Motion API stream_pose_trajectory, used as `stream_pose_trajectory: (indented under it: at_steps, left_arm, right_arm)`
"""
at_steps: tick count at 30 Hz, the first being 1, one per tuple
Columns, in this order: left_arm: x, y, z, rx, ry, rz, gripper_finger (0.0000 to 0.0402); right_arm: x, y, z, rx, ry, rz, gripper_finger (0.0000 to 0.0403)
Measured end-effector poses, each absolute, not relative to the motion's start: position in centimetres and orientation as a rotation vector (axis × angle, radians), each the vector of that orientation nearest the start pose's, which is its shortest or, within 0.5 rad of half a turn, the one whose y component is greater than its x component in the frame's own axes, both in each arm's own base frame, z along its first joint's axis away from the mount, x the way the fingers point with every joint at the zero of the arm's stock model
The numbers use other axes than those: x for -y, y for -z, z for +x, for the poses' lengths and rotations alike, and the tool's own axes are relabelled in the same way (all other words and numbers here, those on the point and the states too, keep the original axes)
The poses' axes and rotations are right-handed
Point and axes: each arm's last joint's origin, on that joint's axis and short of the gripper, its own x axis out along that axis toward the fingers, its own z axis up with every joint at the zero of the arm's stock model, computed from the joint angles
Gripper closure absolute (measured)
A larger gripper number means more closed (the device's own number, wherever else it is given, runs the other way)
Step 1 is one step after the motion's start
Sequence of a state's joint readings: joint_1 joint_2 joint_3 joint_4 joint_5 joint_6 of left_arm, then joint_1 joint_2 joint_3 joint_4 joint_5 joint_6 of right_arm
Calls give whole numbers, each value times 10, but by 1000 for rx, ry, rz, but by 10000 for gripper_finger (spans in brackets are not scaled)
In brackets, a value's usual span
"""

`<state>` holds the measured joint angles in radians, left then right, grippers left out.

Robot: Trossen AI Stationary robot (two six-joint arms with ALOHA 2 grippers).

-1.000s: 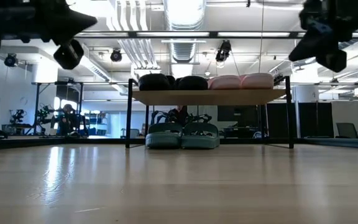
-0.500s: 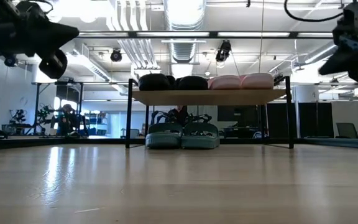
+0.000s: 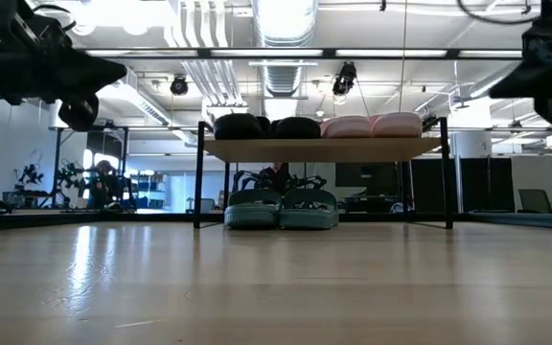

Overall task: Pick and place slides into the shelf
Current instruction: Return to Home Position

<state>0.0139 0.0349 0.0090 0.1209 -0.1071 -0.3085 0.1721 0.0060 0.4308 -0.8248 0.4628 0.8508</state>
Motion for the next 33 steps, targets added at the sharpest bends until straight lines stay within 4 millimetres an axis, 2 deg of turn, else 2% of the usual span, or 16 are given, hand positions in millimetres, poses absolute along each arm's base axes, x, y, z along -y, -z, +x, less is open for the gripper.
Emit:
stream_pose_trajectory:
  at_steps: [4, 10, 15, 19, 25, 33]
  left_arm:
    - [-4, -176, 98, 124, -103, -313, 402]
    - [-4, -175, 98, 113, -105, -313, 402]
    - [-4, -173, 100, 88, -109, -312, 402]
    - [-5, -172, 102, 71, -112, -310, 402]
    - [-5, -169, 104, 41, -116, -309, 402]
    - [-5, -166, 106, 5, -121, -307, 402]
  right_arm:
    - [4, -222, 57, -120, 388, 588, 394]
    - [1, -200, 74, -73, 360, 559, 394]
    - [-3, -185, 85, -49, 254, 561, 394]
    - [-7, -173, 93, 1, 129, 480, 394]
    - [-9, -170, 97, -38, 110, 316, 394]
    - [-9, -169, 99, -77, 118, 333, 394]
